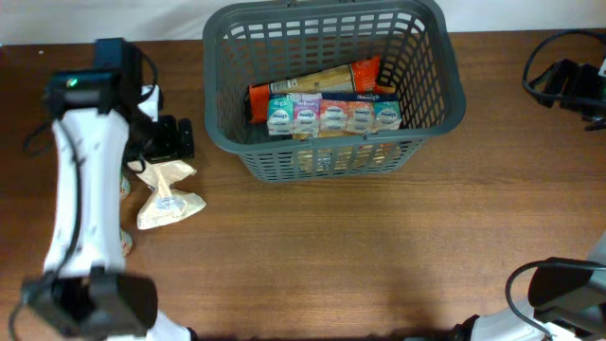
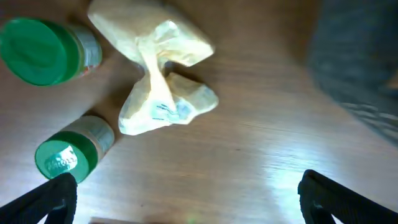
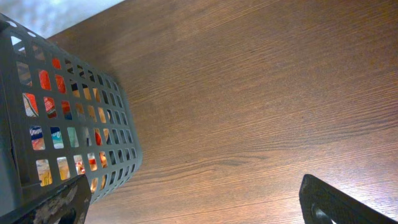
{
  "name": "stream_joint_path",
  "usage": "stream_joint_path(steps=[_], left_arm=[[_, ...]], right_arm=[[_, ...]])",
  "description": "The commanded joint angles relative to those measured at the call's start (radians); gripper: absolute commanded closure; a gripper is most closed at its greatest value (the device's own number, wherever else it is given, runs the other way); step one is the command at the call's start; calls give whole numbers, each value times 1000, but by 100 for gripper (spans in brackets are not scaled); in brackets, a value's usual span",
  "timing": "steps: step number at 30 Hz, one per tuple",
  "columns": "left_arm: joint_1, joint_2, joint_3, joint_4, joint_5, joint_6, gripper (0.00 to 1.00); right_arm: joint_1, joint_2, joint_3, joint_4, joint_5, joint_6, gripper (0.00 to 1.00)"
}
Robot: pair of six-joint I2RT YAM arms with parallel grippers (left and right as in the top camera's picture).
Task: Pack container
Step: 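Grasp the cream paper bag with the left gripper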
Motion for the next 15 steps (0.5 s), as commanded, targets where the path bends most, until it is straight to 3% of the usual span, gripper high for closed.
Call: stream_joint_path(steps=[1,9,15], left_arm=[[26,118,-12,-5,-79,-20,3],[138,365,-12,46,-64,4,2],[146,486,-12,136,-9,64,2]], right_arm=[[-5,-6,-7,3,-16,5,1],[-5,-6,-7,3,-16,6,1],[-5,-6,-7,3,-16,6,1]])
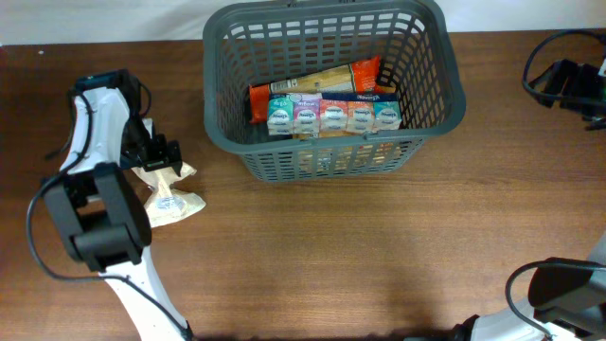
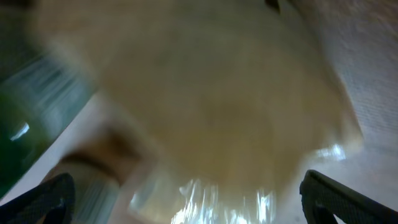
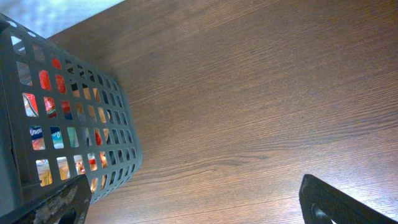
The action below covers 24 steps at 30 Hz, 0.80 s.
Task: Pack container
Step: 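Grasp the cream paper bag with the left gripper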
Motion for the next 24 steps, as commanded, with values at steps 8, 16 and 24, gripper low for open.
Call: stream_joint_path(steps=[8,16,24], left_arm=[[-2,128,-6,88,34,50,49],[-10,127,13,69,116,49,98],[-14,50,306,-104,238,61,98]], right_arm=[[-5,-6,-6,3,-15,6,1],[-5,-6,-6,3,-15,6,1],[-5,-6,-6,3,-15,6,1]])
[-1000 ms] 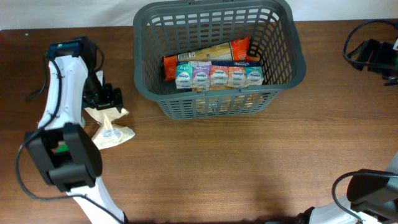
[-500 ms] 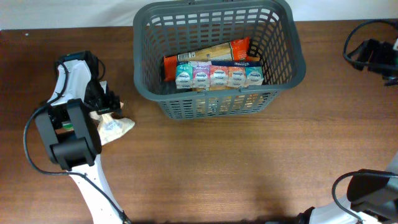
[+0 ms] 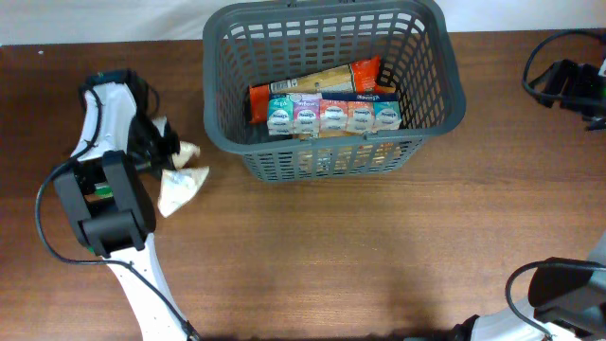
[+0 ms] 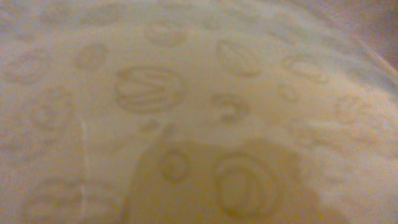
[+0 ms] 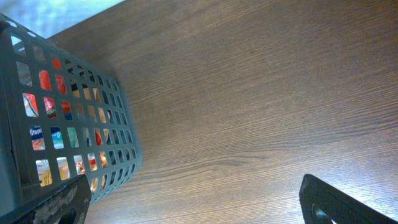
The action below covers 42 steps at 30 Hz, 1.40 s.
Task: Pack container
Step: 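Grasp the cream paper bag with the left gripper, then carry the paper bag into the basket and release it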
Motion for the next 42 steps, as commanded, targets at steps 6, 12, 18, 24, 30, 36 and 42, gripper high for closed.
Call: stream_joint_path(steps=[6,12,18,24,30,36,42], left_arm=[[-10,-197,516,-77,63,100,98],[-106,-341,745,26,66,327,98],[-357,-417,761,159,66,778,98],[-549,-338,697,187,66,970,98],[-654,-132,641,314,65,1019,98],[-741,7,641,299,61,1019,98],[-784,38,641,308,62,1020,98]], right_arm=[[-5,-6,-6,3,-15,5,1],[-5,-6,-6,3,-15,5,1],[-5,-6,-6,3,-15,5,1],[-5,-6,-6,3,-15,5,1],[-5,-6,-6,3,-15,5,1],[-5,-6,-6,3,-15,5,1],[-5,-6,-6,3,-15,5,1]])
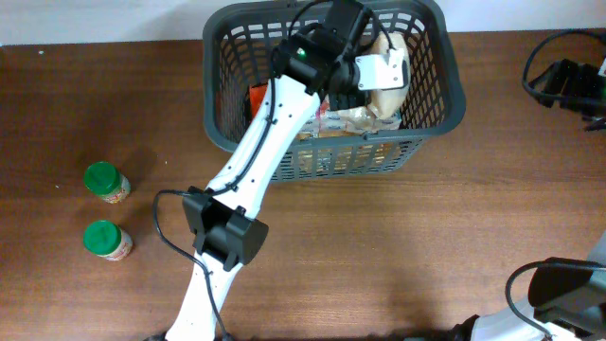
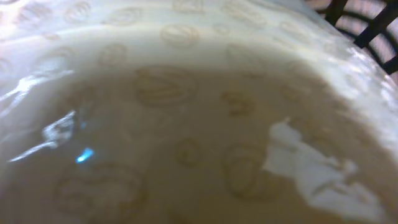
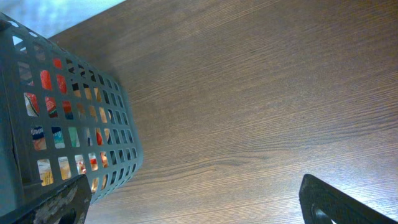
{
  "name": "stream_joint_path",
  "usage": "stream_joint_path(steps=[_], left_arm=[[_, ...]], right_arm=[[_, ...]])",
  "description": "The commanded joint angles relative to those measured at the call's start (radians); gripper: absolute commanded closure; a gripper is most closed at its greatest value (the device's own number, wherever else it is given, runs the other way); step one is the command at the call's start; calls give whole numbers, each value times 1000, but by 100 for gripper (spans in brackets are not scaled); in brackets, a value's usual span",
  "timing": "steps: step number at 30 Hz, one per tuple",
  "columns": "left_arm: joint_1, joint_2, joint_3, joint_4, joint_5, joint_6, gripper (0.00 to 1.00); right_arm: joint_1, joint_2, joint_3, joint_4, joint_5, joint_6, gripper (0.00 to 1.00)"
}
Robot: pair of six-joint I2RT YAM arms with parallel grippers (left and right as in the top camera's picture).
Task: Pack container
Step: 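Carry the paper bag into the basket and release it, then reach the left gripper to a green-lidded jar and grasp it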
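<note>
The grey plastic basket [image 1: 431, 95] stands at the table's back middle, with snack packets [image 1: 312, 118] lying in it. My left gripper [image 1: 369, 71] is over the basket's inside, shut on a beige crinkled bag [image 1: 365, 116] that hangs among the packets. In the left wrist view the beige bag [image 2: 186, 124] fills almost the whole picture and hides the fingers; a bit of basket mesh [image 2: 367, 25] shows at the top right. My right gripper [image 3: 199, 202] stands open over bare wood, off to the right of the basket [image 3: 68, 118].
Two green-lidded jars [image 1: 104, 180] [image 1: 106, 240] stand on the table at the far left. My left arm stretches from its base [image 1: 225, 242] up across the basket's front wall. The right arm [image 1: 566, 80] sits at the far right edge with cables.
My left gripper was at the table's far left, pressed onto the beige bag; now it holds the bag over the basket's inside. The two jars stand uncovered. The right arm has not moved.
First my left gripper hung open above the beige bag beside two green-lidded jars. Then it was down close to the bag, then tight against it with the bag shifted. Now the bag is in my grip inside the basket's rim.
</note>
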Motion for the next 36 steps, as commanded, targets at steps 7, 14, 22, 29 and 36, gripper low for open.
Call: stream_joint_path(steps=[7,14,22,29,36], left_arm=[[10,-16,15,71,3,23,98],[15,-16,15,70,9,22,98],[20,-39,17,47,18,-180,1],[107,-187,59,6,-99,-375,1],[328,-345,74,-109,-103,-690,1]], right_arm=[[-5,-6,-6,3,-12,5,1],[-5,-6,-6,3,-12,5,1],[-5,-6,-6,3,-12,5,1],[-5,-6,-6,3,-12,5,1],[-5,-6,-6,3,-12,5,1]])
